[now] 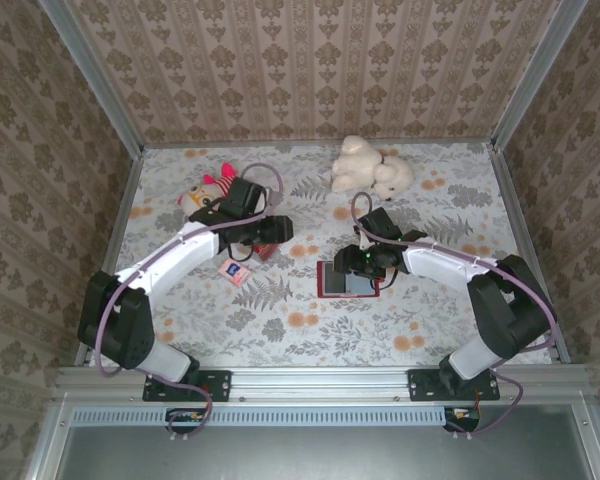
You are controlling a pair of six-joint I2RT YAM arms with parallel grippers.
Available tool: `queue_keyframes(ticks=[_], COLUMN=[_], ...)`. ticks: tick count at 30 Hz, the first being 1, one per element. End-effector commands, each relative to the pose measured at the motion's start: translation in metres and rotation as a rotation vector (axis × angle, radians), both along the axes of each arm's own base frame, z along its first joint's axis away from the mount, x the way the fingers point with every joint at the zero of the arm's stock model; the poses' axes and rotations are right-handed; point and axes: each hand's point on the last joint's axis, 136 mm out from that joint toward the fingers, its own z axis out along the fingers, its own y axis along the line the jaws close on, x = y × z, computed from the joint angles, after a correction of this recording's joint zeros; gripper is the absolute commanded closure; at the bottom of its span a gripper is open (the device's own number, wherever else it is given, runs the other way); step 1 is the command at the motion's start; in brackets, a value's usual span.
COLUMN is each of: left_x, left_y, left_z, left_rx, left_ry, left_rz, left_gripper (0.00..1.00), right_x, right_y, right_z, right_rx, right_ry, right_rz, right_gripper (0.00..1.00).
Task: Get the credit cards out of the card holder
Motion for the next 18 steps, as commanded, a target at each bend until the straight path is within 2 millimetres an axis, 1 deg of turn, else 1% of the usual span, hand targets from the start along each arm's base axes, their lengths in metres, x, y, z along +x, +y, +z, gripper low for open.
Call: queue_keyframes(ticks=[1, 3, 5, 9, 13, 15, 18], left_x=[-0.007, -0.015, -0.022, -0.036, -0.049, -0.053, -0.059], left_y=[-0.017, -0.027, -0.036, -0.051, -0.064, -0.067, -0.069], left_z=[0.003, -0.004, -0.013, -0.029, -0.045, -0.053, -0.063], left_rx=[-0.091, -0.091, -0.088, -0.095, -0.092, -0.088, -0.093], left_ry=[0.018, 0.026, 0.04, 0.082, 0.119, 0.134, 0.157], left_rz=[0.044, 0.042, 0.036, 0.004, -0.011, -0.013, -0.004], left_gripper=[0.35, 0.35, 0.36, 0.41, 0.46, 0.49, 0.55], right_x=[-0.004, -0.003, -0.002, -0.002, -0.006, -0.008, -0.011], right_y=[0.007, 0.004, 0.003, -0.001, 0.003, 0.006, 0.01], right_z=[-0.009, -0.017, -0.024, -0.03, -0.034, -0.032, -0.028], right_rx=[0.048, 0.026, 0.007, -0.021, 0.005, 0.03, 0.062], right_ry=[0.041, 0.069, 0.101, 0.111, 0.119, 0.115, 0.112], right_rz=[0.026, 0.006, -0.003, -0.023, -0.007, 0.001, 0.002], right_gripper=[0.49, 0.56, 0.66, 0.66, 0.69, 0.74, 0.74])
